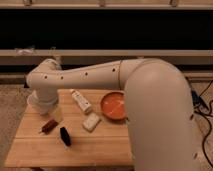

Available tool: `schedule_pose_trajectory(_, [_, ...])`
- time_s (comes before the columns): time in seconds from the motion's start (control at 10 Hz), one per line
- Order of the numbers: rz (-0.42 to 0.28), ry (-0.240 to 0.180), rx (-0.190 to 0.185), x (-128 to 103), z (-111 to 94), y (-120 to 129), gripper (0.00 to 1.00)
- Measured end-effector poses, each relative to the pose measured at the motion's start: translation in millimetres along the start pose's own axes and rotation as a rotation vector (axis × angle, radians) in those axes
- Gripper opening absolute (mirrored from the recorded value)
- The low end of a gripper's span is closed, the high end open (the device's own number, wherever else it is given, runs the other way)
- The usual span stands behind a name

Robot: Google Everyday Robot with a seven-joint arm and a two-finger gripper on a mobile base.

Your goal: Place the eraser in the ceramic cup

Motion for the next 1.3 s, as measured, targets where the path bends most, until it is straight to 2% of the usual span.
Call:
schedule_pose_trajectory(0.2, [0.017,0.030,-0.025,-0.8,-4.2,17.0,0.80])
schedule_pose_trajectory(0.5, [-0.001,0.050,-0.065,-11.2,-1.3,33.6,0.80])
schedule_pose_trajectory(1.3, [-0.040,0.035,-0.136,-32.1,49.4,56.5,0.80])
